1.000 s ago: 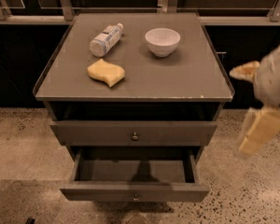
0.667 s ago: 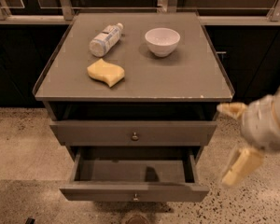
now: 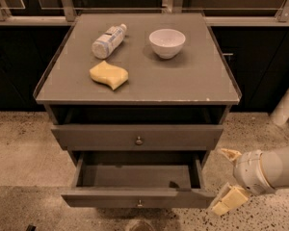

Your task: Close middle drawer

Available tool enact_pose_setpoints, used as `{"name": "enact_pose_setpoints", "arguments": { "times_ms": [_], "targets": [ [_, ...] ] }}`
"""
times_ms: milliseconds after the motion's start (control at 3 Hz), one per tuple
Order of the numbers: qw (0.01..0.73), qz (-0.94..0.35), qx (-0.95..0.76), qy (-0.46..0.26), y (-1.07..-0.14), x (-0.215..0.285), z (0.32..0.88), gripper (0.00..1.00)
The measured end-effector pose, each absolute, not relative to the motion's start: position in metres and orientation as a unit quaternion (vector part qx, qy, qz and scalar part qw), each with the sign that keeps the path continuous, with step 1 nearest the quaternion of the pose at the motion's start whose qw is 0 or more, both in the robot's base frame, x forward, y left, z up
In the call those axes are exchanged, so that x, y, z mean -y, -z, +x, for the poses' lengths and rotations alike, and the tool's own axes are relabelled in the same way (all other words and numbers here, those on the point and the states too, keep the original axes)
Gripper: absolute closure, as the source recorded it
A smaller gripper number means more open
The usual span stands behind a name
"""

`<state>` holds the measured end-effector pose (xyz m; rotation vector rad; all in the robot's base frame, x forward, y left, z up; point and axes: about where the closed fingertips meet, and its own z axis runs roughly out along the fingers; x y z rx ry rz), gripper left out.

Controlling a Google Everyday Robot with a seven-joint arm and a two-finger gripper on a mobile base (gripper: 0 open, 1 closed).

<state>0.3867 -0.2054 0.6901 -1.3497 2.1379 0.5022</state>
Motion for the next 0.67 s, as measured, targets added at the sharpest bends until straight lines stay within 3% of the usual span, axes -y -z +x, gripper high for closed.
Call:
{"name": "enact_pose_setpoints", "arguments": {
  "times_ms": [667],
  "targets": [
    [0.308,-0.465,-0.796,-0.236,-0.619,0.213,0.374,0.0]
  ]
}}
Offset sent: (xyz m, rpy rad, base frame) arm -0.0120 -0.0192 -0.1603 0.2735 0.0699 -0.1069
